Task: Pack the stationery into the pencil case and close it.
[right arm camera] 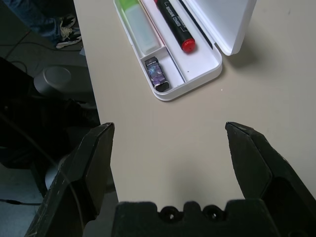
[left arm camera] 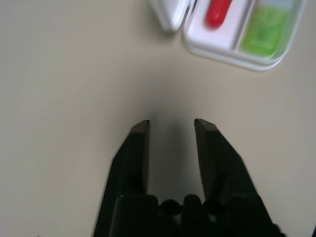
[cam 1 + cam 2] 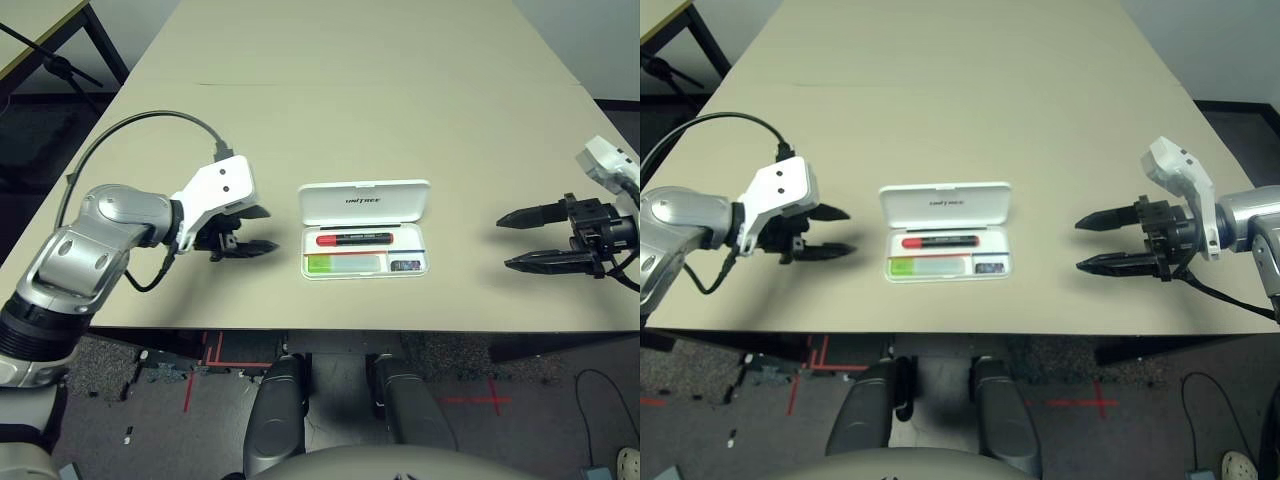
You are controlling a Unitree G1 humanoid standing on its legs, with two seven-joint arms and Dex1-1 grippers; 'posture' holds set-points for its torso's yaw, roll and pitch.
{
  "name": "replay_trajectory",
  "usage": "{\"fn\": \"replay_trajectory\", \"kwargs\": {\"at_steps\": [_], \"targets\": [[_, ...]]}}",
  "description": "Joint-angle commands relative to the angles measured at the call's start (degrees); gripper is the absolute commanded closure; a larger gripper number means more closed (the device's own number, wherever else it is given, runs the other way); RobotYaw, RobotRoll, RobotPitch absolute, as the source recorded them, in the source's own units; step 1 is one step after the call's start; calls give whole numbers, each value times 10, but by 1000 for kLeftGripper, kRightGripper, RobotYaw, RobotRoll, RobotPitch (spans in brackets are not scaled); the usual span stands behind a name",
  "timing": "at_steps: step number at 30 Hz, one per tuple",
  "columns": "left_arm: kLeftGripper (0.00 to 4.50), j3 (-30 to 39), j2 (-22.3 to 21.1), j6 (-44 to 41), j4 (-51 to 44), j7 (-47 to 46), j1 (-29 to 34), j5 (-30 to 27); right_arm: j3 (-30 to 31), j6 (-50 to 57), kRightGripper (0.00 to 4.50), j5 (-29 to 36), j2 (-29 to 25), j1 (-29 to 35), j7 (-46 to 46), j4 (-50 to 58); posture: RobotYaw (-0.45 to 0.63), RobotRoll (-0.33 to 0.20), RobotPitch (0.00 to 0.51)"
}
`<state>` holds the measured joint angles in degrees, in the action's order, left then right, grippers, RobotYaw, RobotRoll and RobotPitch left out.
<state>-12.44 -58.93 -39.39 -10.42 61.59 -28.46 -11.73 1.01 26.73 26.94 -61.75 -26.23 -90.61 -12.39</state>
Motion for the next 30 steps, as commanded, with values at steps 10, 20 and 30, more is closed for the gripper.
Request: {"fn": "replay_trajectory", "kwargs": {"at_steps": [10, 20, 30], "targets": [[4457, -23, 37, 58, 90, -18, -65, 82, -3, -3, 0, -10, 3, 5, 0, 9, 33, 0, 158], [4457, 8, 217, 160, 240, -98, -139, 77, -2, -8, 0, -18, 9, 5, 1, 10, 19, 0, 149], [4457, 15, 288, 172, 266, -92, -140, 66, -9, -4, 0, -15, 9, 15, 6, 23, 6, 0, 146]]}}
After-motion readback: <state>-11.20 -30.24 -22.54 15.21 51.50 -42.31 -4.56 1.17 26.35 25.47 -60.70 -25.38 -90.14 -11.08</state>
